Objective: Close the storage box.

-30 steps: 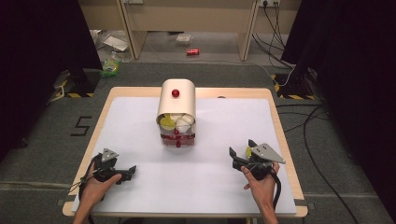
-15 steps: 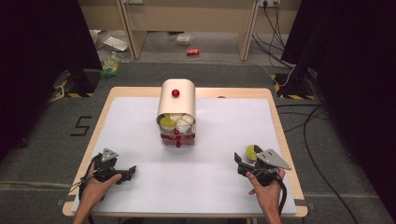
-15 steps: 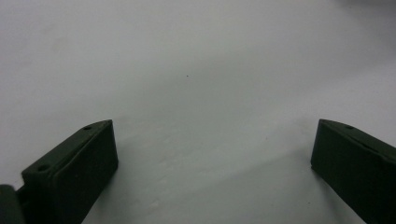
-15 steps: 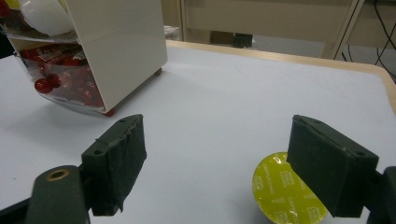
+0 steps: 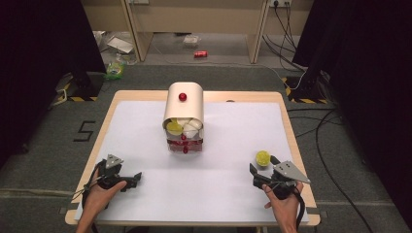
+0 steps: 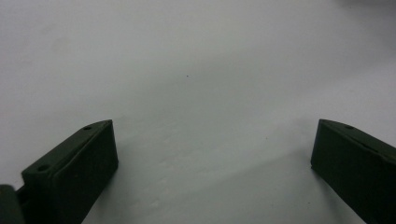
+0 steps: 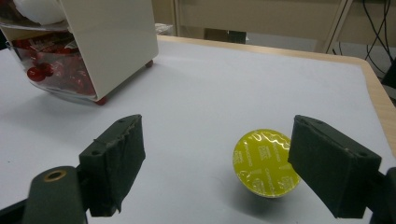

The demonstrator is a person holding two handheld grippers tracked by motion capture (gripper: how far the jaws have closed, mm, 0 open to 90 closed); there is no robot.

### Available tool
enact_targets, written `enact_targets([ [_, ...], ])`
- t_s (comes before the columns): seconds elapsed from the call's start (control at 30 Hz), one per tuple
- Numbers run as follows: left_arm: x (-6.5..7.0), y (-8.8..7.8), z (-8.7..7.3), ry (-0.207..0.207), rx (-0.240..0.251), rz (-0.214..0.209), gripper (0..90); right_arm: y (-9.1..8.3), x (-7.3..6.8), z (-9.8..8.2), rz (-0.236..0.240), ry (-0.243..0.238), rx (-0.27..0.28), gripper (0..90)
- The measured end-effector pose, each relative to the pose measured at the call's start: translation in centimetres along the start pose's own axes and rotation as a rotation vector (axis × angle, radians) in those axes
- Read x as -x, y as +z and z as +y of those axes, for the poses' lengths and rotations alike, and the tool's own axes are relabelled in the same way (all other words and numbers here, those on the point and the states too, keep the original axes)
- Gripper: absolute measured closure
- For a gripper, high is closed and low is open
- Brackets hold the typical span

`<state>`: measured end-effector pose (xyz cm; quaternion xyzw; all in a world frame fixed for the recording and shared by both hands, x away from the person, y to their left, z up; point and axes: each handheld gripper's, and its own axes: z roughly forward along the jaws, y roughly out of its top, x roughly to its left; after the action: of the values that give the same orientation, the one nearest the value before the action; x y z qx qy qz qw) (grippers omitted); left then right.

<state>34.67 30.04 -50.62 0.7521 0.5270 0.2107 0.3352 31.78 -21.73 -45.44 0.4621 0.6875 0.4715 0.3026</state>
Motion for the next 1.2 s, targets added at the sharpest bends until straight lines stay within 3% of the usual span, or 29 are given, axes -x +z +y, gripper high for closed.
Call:
enact_targets([
  [0.43,0.0,0.0,0.0,-0.001,0.0,0.0,0.0,-1.0,0.2,-1.0,0.012,-0.018,-0.039,15.4],
  [1.2,0.0,0.0,0.0,0.0,0.0,0.0,0.0,-2.5,0.6,-2.6,0.024,-0.008,-0.092,15.5],
])
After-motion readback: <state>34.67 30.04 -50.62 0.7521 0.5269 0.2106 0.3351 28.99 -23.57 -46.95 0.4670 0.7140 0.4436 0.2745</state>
